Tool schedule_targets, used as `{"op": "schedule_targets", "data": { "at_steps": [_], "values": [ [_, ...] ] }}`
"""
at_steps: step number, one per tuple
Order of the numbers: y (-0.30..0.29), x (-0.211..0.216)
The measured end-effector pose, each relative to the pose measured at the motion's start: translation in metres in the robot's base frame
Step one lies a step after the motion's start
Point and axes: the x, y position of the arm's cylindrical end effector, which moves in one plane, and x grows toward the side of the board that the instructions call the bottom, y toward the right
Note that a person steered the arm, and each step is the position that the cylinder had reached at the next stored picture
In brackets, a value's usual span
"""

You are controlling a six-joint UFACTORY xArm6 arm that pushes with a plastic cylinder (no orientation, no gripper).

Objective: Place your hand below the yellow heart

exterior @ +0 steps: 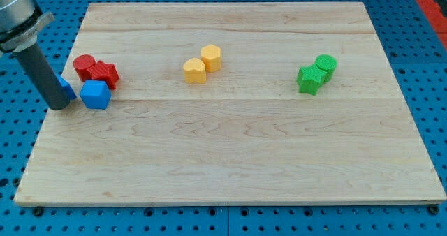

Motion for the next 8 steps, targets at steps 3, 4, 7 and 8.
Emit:
{"op": "schedule_targets", "data": {
  "at_steps": [3,4,7,8],
  "values": [
    [0.005,0.021],
    [0.056,0.047],
    [0.258,0.047],
    [0.288,0.046]
  ]
}}
